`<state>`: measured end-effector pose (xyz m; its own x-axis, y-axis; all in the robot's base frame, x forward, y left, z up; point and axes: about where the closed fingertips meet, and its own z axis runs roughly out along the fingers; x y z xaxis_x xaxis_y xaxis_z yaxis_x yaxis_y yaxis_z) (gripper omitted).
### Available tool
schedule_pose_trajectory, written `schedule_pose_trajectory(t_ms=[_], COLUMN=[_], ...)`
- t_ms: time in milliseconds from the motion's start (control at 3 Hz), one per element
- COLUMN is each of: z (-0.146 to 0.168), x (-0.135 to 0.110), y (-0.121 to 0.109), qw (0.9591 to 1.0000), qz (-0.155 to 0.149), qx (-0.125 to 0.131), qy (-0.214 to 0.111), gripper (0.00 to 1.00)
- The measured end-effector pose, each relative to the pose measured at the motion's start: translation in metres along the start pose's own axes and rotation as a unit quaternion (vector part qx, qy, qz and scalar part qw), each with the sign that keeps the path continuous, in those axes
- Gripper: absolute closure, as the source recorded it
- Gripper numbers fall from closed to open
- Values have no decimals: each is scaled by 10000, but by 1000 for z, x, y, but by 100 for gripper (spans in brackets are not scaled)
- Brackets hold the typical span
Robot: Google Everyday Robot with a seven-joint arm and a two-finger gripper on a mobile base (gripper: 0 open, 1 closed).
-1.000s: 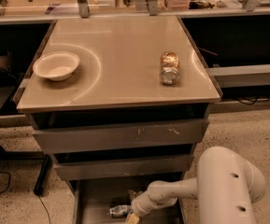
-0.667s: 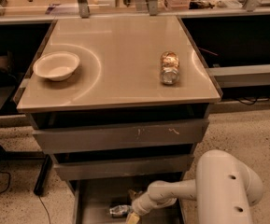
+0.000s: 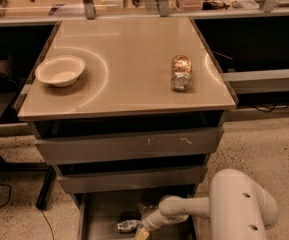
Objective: Pick redbull can from bottom drawer and place on counter
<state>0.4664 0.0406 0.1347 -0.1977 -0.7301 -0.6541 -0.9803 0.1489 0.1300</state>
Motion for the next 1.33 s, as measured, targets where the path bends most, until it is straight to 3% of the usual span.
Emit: schedule_pose_trajectory(t_ms=[333, 667, 1333], z=[6, 11, 11], x=[6, 7, 7], y=[-3, -3, -3], qw=[10000, 10000, 10000], qz=[44, 60, 61], qx=[23, 21, 20], qy=[-32, -55, -57], gripper=[0, 17, 64])
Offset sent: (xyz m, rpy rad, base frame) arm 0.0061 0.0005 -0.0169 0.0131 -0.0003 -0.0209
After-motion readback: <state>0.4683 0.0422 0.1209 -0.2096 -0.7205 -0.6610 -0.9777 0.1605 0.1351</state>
